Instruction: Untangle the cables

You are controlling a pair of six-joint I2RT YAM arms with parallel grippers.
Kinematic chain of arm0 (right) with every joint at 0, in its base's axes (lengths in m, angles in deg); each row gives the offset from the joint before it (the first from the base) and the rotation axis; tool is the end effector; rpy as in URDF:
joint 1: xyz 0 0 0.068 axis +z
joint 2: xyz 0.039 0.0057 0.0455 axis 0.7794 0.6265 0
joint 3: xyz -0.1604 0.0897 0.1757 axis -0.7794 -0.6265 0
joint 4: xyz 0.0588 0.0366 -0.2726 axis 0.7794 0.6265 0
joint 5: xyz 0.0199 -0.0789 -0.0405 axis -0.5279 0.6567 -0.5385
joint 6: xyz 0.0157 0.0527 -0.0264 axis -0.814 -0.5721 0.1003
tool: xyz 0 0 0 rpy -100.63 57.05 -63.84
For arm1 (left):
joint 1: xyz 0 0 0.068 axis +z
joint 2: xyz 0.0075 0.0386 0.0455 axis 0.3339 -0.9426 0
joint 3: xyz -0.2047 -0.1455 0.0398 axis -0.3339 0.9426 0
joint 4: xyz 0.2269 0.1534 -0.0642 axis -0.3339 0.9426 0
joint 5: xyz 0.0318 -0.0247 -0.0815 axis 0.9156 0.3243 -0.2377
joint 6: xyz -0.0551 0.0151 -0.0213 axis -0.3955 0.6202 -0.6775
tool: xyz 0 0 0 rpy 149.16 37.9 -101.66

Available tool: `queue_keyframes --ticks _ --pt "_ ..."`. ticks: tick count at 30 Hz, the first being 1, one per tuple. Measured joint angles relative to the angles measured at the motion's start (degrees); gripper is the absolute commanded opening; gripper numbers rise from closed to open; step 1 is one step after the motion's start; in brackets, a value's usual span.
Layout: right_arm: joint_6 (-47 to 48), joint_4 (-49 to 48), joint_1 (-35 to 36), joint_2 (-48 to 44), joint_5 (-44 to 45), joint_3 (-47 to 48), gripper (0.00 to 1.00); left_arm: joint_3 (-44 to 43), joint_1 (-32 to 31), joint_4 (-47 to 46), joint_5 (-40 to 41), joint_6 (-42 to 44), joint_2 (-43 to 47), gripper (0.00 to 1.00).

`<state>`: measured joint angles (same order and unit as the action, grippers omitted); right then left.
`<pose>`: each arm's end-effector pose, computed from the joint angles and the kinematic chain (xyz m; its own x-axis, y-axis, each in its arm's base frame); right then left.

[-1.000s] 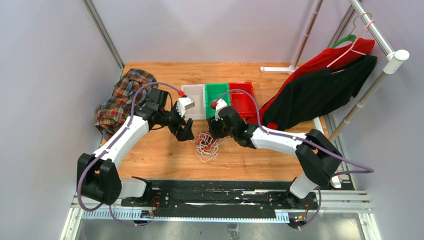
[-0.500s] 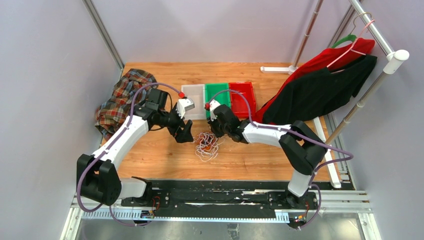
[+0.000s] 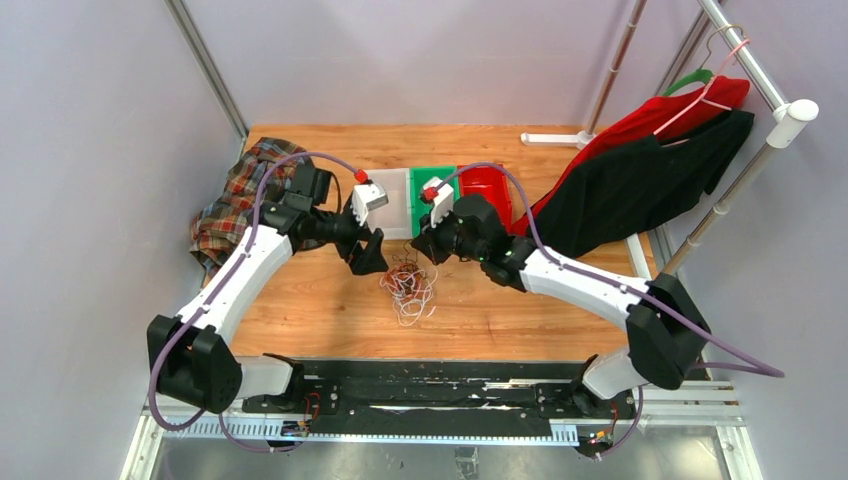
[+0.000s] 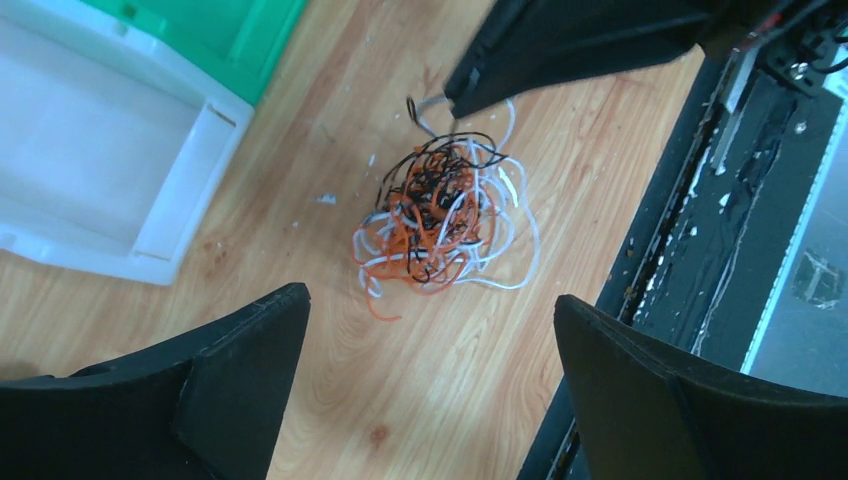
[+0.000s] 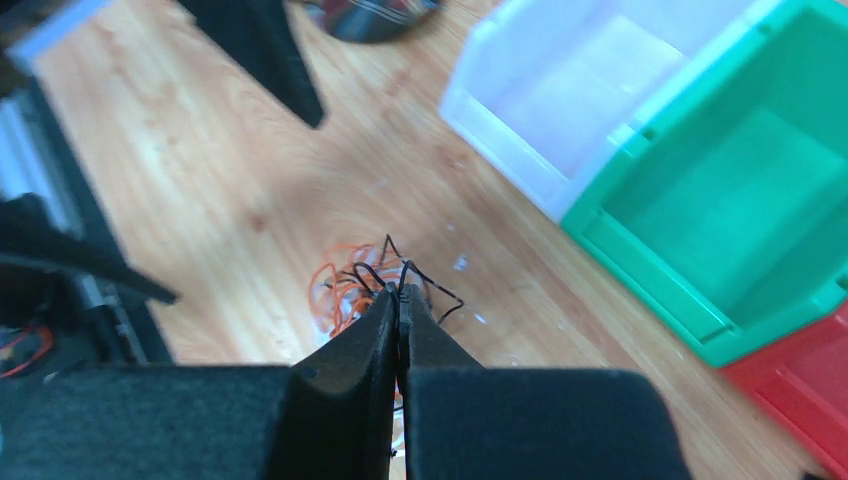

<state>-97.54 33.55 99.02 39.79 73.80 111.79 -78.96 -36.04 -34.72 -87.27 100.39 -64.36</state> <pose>0.2469 0.2834 0.2426 -0.3296 -0.1640 -0.9298 -0.7971 0.5761 0.1809 0.2665 -0.1106 0.2652 -0.4619 0.4662 -0.7545 0.8568 0.4543 -0.2438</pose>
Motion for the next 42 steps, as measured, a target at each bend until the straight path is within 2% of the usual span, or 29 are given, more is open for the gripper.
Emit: queue_keyframes --ticks 7,15,19,23,28,30,32,33,38,41,42 --pt "-2.1 0.0 0.1 -4.7 -10.1 0.1 0.01 -2.8 -0.1 0.1 -4.2 0.1 0.5 0.92" --pt "-3.5 2.5 0.3 -5.0 -19.5 3.6 0.01 -3.8 -2.2 0.3 -7.2 0.9 0.5 0.76" --pt "-3.5 4.6 0.5 -4.9 -23.6 6.6 0.01 -3.8 -3.2 0.4 -9.0 2.0 0.5 0.59" --pt "-3.2 6.1 0.4 -4.9 -24.6 7.2 0.01 -3.3 -4.0 0.9 -11.9 2.4 0.3 0.31" --pt "-4.0 6.7 0.4 -5.0 -24.9 7.0 0.01 -2.2 -4.1 1.6 -15.2 1.8 -0.1 0.07" --pt "-4.8 5.9 0.4 -5.4 -24.9 6.1 0.01 -1.8 -4.2 1.6 -16.3 1.3 -0.1 0.01" --pt "-5.8 4.4 0.4 -6.1 -24.8 4.9 0.01 -1.3 -4.2 1.5 -17.3 0.7 0.1 0.01" --pt "-6.3 3.7 0.4 -6.4 -24.7 4.2 0.06 -1.0 -4.2 1.5 -17.7 0.3 0.3 0.01" --pt "-8.1 1.3 0.4 -8.3 -22.7 2.3 0.47 -0.7 -4.2 1.1 -17.0 -3.0 2.2 0.01" --pt "-9.0 -1.5 0.4 -12.0 -19.8 -1.7 0.64 0.0 -4.2 -0.1 -15.7 -6.4 4.2 0.01" --pt "-9.1 -2.8 0.4 -13.8 -18.5 -3.9 0.66 0.5 -4.2 -1.2 -14.9 -8.0 5.2 0.01"
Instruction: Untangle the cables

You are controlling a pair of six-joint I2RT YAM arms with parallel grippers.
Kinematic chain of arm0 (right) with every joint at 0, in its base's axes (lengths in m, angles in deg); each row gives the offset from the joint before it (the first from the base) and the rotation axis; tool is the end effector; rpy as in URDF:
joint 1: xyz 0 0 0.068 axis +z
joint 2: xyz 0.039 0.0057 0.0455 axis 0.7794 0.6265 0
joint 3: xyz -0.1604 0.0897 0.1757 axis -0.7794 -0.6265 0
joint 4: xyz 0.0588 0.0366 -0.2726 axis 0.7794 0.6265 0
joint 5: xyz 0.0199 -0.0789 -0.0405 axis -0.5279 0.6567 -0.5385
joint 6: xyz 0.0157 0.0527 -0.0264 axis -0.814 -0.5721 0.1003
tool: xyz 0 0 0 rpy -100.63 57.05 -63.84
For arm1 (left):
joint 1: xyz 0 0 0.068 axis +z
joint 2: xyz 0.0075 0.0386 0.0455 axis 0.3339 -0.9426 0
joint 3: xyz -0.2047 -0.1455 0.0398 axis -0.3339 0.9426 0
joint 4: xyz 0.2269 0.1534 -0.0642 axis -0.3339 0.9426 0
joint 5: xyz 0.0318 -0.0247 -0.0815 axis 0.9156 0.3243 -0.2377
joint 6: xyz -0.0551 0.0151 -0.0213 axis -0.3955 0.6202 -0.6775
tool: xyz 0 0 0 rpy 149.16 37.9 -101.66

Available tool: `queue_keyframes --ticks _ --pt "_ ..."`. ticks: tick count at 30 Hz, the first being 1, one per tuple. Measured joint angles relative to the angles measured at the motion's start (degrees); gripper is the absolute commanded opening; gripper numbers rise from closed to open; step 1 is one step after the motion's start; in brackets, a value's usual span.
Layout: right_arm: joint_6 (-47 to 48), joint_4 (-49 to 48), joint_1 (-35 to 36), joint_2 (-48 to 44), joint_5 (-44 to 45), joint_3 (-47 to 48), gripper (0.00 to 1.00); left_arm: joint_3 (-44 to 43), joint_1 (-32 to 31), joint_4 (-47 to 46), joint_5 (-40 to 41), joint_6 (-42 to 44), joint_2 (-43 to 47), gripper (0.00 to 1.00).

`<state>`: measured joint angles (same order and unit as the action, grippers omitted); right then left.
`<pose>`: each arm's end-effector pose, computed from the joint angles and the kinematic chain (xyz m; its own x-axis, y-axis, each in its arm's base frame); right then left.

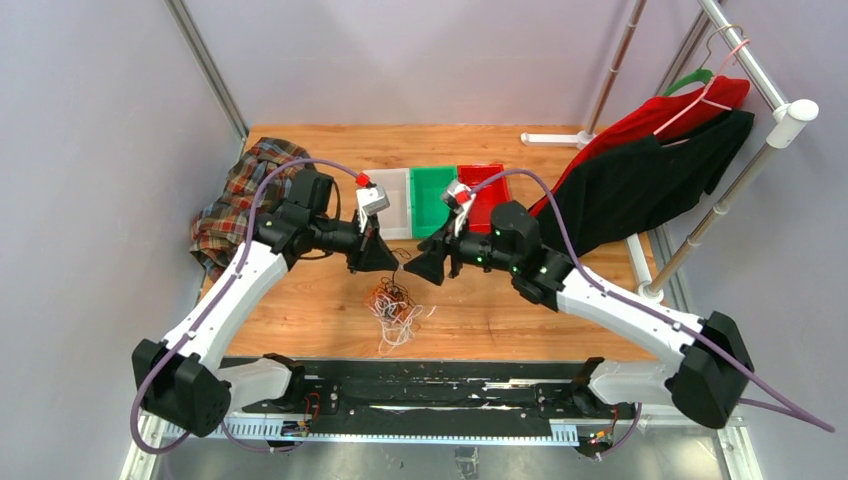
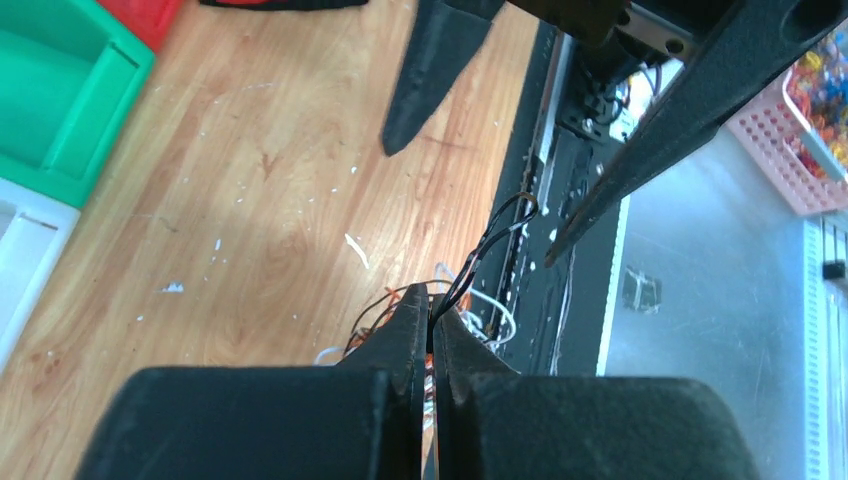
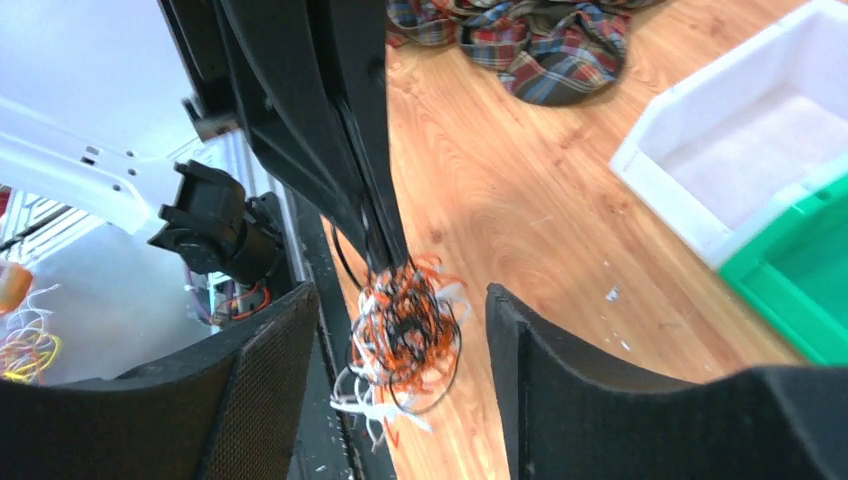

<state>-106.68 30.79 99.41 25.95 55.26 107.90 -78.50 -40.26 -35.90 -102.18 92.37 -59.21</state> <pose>0.2029 0.2589 0.3036 -0.3519 -0.0071 -0.9360 -0.9057 0.2552 0.3386 0.2367 -0.1303 0.2940 -0.4641 0.3478 -0.8147 0.8845 0.2310 -0.4053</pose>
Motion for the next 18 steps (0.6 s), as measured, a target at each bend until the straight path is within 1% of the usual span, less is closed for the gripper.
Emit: queue_keyframes --ticks 2,5,8,11,15,17,18 --pt "-0.3 -1.7 0.0 -2.9 1.8 -3.6 0.70 1.1 0.0 -3.0 1.5 -4.0 1.9 0.01" --pt "-0.6 -5.7 0.0 -5.7 4.1 -8.6 0.71 1.8 0.0 -6.9 3.3 -9.4 4.0 0.01" --pt "-1.4 -10.1 0.1 -5.6 5.7 -12.1 0.72 1.7 0.0 -10.3 4.4 -14.1 5.0 0.01" --pt "-1.7 -14.3 0.8 -2.5 7.5 -12.6 0.73 1.1 0.0 -11.6 4.7 -17.6 5.2 0.01" --pt "-1.7 -18.1 2.5 3.9 11.0 -10.7 0.72 -0.7 0.0 -12.0 5.0 -20.4 5.2 0.01" --pt "-1.8 -19.5 3.1 6.6 13.1 -9.8 0.72 -1.5 0.0 -12.0 5.0 -21.4 5.3 0.01" --pt "-1.7 -20.4 3.5 7.8 14.1 -9.3 0.70 -1.8 0.0 -12.1 5.0 -21.8 5.3 0.01"
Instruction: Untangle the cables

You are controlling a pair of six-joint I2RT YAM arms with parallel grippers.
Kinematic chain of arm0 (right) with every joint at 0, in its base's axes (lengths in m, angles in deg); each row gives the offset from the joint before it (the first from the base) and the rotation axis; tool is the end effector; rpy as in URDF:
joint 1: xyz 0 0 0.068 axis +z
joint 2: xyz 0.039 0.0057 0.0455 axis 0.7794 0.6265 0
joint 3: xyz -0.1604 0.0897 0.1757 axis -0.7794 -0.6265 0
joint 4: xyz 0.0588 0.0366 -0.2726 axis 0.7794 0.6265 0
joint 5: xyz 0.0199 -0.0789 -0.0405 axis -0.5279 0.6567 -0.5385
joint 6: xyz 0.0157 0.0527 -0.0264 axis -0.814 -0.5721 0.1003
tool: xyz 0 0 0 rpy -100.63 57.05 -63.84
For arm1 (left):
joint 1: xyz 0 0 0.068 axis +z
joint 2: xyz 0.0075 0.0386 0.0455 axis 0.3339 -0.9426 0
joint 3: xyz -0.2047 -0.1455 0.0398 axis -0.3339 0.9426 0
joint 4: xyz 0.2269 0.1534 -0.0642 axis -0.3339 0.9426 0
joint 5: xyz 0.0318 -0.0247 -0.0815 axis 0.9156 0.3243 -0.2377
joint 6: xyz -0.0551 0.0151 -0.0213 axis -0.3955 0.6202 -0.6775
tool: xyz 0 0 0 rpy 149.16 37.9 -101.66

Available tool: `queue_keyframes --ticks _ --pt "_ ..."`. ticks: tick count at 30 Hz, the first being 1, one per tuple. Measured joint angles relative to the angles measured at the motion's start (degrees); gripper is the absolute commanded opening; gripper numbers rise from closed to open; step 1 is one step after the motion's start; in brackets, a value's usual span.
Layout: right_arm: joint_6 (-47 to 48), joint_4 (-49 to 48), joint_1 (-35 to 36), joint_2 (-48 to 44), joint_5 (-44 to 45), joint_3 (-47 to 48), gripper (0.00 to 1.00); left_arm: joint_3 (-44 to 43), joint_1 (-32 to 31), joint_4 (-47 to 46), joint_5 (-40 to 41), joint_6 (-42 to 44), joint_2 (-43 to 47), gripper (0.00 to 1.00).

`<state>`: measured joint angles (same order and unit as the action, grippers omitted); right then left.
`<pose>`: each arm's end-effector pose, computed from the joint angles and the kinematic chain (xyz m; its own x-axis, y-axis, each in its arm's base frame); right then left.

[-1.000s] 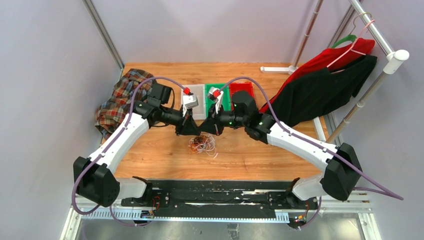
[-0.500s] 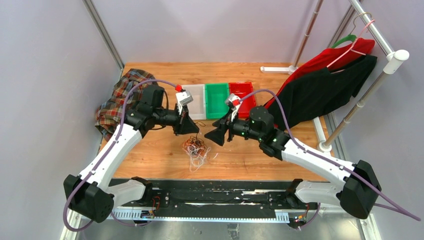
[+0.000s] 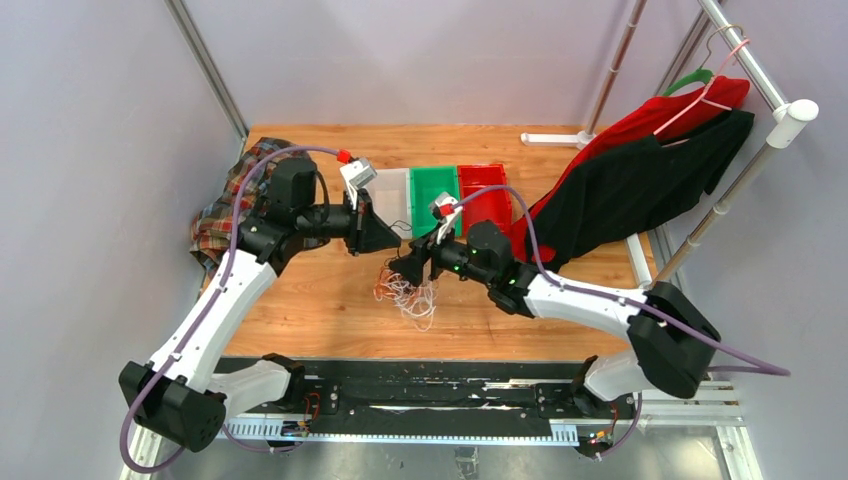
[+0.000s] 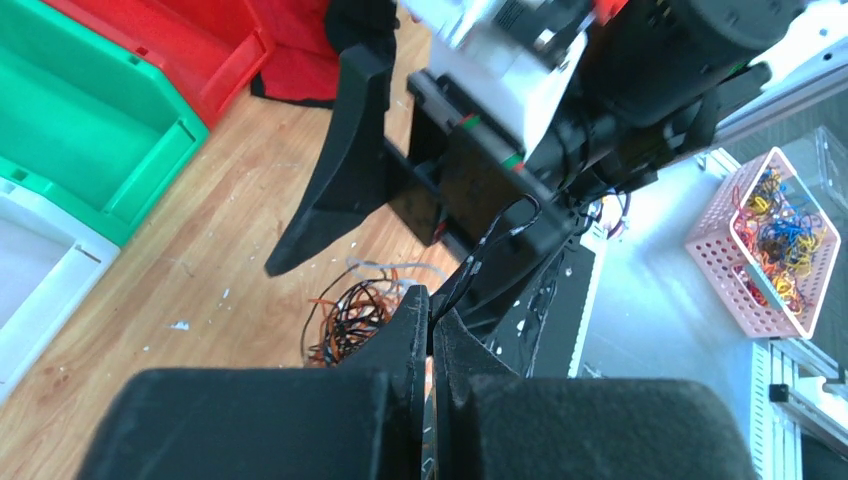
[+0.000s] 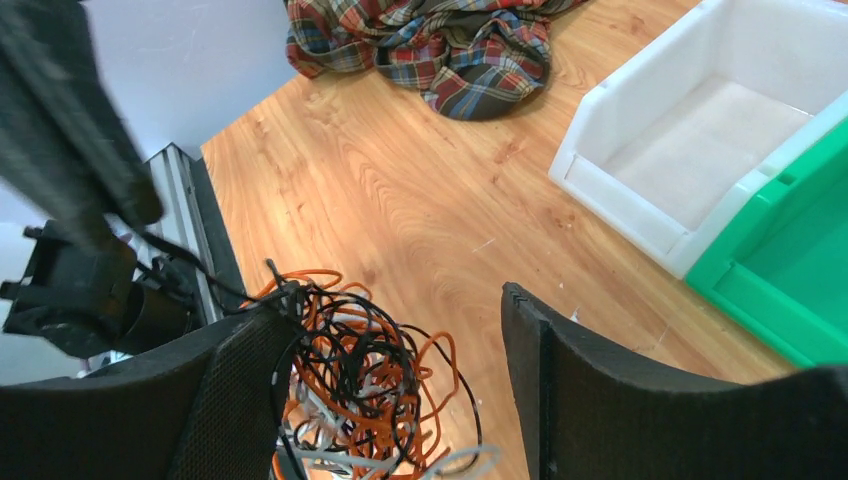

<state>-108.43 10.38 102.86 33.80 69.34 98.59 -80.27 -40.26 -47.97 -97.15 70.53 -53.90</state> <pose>0.2051 0.2768 0.2395 -0.3224 0.0942 -0.9419 -0.8512 0.4064 0.3320 0.2352 -0.1272 0.3420 -0.5316 0.1438 -0.8347 0.8147 0.3563 -0.4574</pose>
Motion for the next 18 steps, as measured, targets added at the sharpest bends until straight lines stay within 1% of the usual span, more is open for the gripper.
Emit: queue_keyframes --ticks 4,9,14,18 --pt "0.0 -3.7 1.9 4.1 2.9 1.0 0.57 -1.7 0.0 -0.3 0.0 -1.9 0.0 0.01" --pt "-0.1 -5.9 4.6 9.1 6.9 1.0 0.48 -5.5 0.0 -0.1 0.0 -3.3 0.0 0.01" --pt "-1.3 -7.7 5.6 12.1 11.5 -0.9 0.46 -11.3 0.0 0.8 -0.1 -3.8 0.0 0.01" --pt "-2.6 -10.5 5.6 12.5 15.2 -4.4 0.45 -18.2 0.0 4.4 0.4 -3.0 -0.2 0.00"
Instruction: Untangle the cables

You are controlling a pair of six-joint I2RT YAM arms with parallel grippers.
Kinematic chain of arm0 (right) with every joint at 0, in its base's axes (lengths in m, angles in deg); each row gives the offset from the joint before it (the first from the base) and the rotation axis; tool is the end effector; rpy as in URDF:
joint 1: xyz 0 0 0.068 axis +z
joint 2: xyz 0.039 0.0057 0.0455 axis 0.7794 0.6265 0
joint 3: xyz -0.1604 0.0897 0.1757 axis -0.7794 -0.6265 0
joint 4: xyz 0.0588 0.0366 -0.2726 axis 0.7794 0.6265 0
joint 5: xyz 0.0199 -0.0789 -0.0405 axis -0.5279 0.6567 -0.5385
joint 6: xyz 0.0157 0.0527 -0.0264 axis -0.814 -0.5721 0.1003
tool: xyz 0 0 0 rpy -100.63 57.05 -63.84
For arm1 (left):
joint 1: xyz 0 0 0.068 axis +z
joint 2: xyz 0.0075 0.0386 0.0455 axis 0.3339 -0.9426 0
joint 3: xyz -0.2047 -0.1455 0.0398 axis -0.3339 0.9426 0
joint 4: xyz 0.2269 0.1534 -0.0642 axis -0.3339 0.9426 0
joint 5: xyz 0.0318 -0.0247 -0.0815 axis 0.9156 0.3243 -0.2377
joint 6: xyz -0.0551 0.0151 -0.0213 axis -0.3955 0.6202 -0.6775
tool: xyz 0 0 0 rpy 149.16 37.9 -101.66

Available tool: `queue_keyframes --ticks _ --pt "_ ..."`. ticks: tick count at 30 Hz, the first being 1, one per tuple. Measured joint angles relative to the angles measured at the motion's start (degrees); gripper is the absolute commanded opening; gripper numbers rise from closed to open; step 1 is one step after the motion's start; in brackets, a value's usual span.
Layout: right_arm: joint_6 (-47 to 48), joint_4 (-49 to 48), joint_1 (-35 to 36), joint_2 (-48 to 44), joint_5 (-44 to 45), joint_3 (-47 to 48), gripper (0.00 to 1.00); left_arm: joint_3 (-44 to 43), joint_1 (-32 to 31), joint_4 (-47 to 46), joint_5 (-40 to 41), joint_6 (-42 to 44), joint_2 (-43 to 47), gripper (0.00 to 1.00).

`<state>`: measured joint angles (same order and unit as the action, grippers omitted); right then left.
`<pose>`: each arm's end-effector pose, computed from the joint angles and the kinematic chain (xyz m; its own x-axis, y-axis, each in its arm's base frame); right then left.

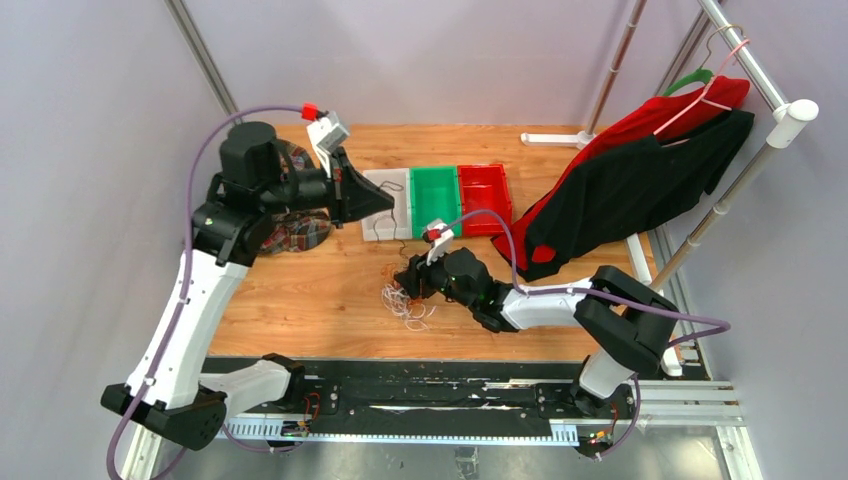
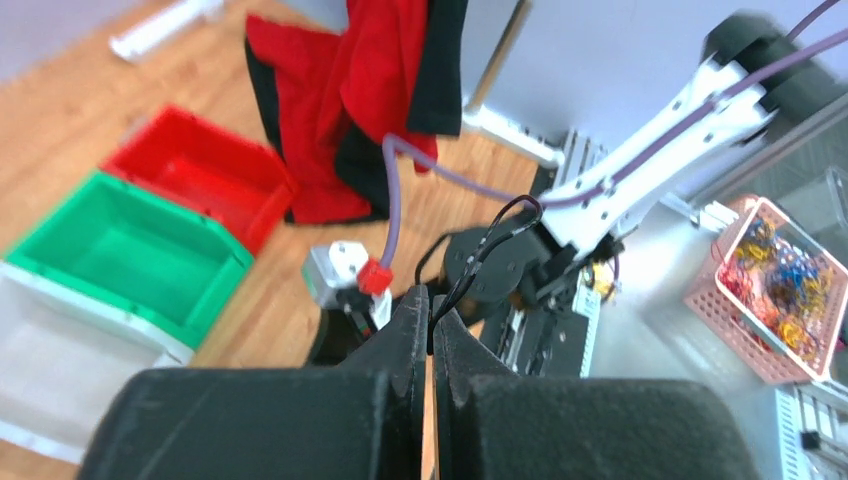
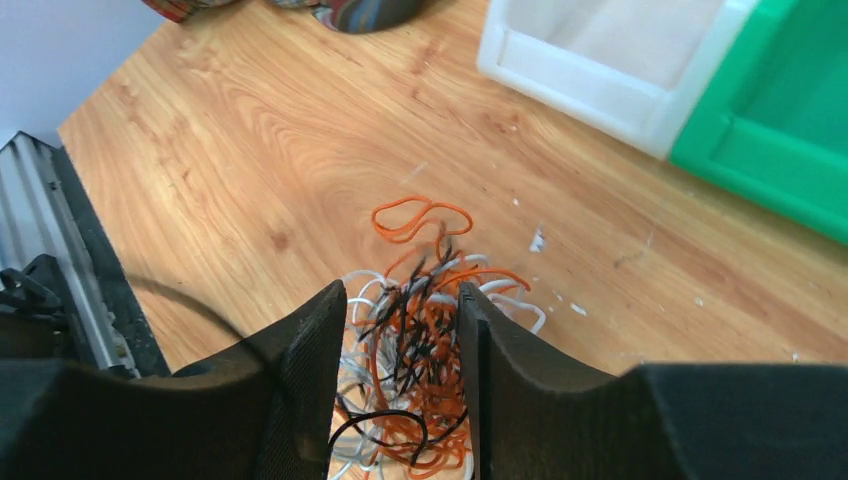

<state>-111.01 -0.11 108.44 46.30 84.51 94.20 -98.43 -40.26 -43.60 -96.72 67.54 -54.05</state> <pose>0.1931 0.2980 0.1619 -0.3829 0.0754 -0.9207 -0.7396 0.5721 0.3545 0.2152 -0.1194 0.4440 -0.3792 0.0506 -0.9239 0.8781 0.3346 -0.3420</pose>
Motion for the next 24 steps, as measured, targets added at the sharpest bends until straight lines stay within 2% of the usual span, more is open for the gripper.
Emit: queue_keyframes --ticks 9,15,19,24 --pt "-3.4 -6.4 0.0 3.3 3.8 -5.9 0.44 -26.9 0.0 7.5 8.1 4.5 -2.6 0.00" --pt "-5.9 -9.7 0.0 3.5 5.4 -9.3 0.44 -34.3 0.0 6.4 21.7 7.2 -1.1 0.00" --pt "-7.0 -10.7 0.0 3.5 6.3 -10.9 0.50 -36.6 0.0 3.1 31.7 9.9 0.0 0.00" --pt "-7.7 -11.6 0.0 3.5 7.1 -12.6 0.51 -48.4 0.0 -0.7 40.2 12.6 -3.9 0.00"
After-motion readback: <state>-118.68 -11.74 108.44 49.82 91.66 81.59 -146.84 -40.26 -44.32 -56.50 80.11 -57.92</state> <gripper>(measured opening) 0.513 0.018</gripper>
